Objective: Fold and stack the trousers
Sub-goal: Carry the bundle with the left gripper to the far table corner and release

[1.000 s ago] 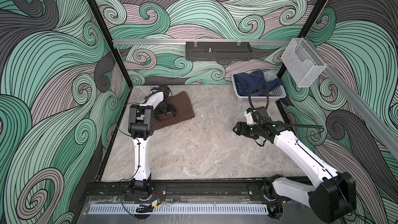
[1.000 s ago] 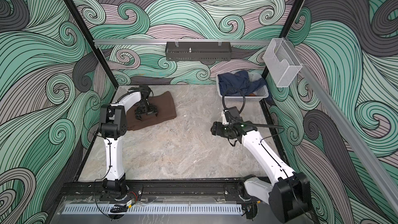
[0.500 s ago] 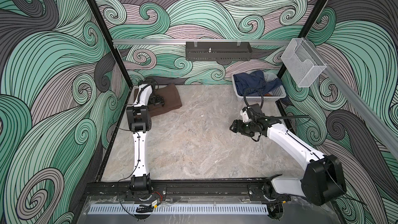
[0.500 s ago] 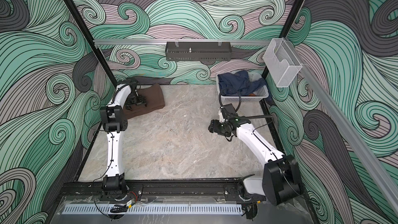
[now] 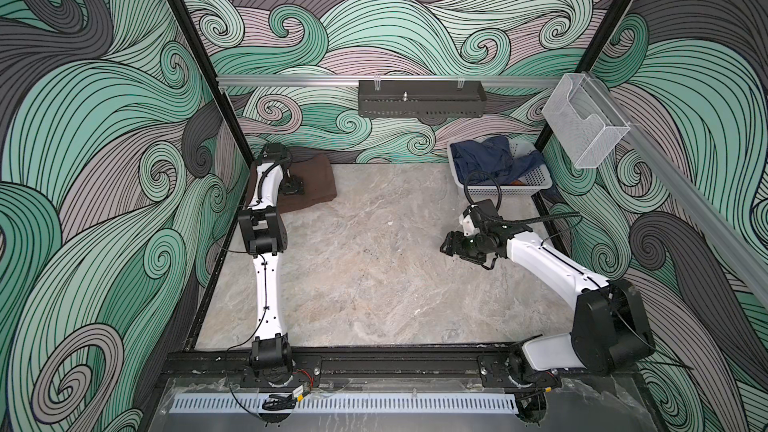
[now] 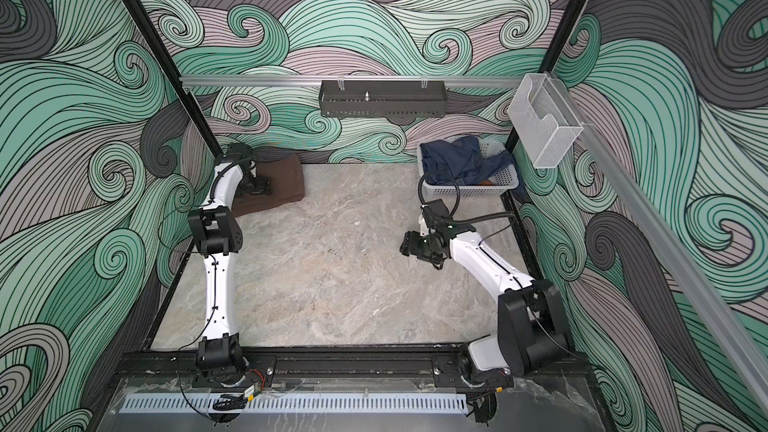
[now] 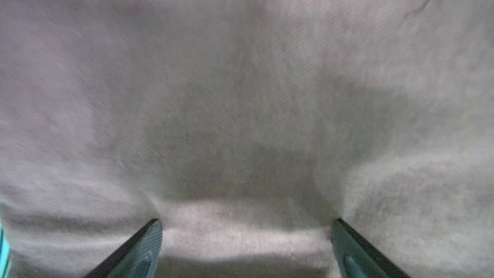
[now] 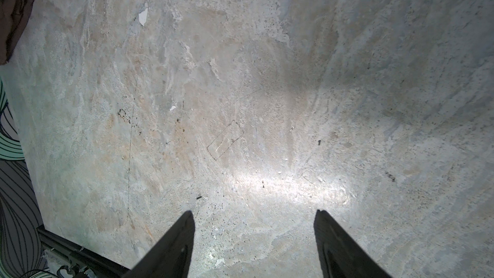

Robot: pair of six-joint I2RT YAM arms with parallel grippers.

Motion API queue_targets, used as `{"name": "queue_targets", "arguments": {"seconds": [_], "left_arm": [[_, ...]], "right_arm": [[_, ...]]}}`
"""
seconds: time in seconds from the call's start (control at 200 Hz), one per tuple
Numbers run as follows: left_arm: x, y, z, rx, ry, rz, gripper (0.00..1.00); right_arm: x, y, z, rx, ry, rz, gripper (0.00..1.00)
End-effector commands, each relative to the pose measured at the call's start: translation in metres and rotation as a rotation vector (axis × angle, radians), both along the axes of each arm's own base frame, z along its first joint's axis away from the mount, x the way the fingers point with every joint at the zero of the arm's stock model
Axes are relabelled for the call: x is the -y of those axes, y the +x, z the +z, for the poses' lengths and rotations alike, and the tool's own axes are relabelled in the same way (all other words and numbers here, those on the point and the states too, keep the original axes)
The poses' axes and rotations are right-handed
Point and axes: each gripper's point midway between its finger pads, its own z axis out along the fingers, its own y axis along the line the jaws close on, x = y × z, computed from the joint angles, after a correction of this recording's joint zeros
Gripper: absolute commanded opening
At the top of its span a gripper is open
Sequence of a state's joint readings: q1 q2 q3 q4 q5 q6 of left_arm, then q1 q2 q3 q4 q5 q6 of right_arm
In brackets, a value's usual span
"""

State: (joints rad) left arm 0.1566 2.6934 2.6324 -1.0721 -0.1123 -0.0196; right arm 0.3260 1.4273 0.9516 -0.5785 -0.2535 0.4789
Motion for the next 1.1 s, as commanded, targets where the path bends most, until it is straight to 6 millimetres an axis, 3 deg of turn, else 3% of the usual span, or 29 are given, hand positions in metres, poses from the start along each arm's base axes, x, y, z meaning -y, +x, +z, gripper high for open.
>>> {"name": "queue_targets", "arguments": {"seconds": [0.0,0.15,0.295,0.375,0.47,0.57,0.65,0.745,0.896,1.096], "left_arm": [[-0.003,0.02,0.047,0.14,0.028,-0.023,0.98],[0.04,0.011,0.146,0.298,-0.028,-0.122,0.99],[0.09,-0.03,0.25,0.499,-0.035,-0.209,0.98],[0.112,-0.063,0.287,0.619,-0.051,-0.235,0.98],[0.13,-0.106,0.308,0.738,-0.113,-0.235,0.99],[0.143,-0.152,0.313,0.819,-0.193,-0.23,0.99],[0.144,-0.177,0.301,0.854,-0.236,-0.195,0.98],[0.137,-0.199,0.27,0.852,-0.243,-0.131,0.99],[0.114,-0.221,0.21,0.821,-0.219,0.041,0.99],[0.082,-0.245,0.159,0.808,-0.14,0.248,0.99]], "right_arm": [[0.002,0.009,0.013,0.057,-0.007,-0.001,0.72],[0.019,0.011,0.022,0.151,-0.079,-0.018,0.72],[0.037,0.01,0.037,0.257,-0.142,-0.038,0.72],[0.045,0.011,0.053,0.327,-0.163,-0.056,0.72],[0.056,0.013,0.076,0.433,-0.182,-0.105,0.72],[0.069,0.017,0.098,0.564,-0.2,-0.167,0.72],[0.08,0.021,0.108,0.678,-0.209,-0.233,0.74],[0.091,0.023,0.115,0.818,-0.234,-0.279,0.75],[0.111,0.023,0.112,0.969,-0.301,-0.36,0.75],[0.137,0.028,0.105,0.962,-0.496,-0.393,0.82]]}}
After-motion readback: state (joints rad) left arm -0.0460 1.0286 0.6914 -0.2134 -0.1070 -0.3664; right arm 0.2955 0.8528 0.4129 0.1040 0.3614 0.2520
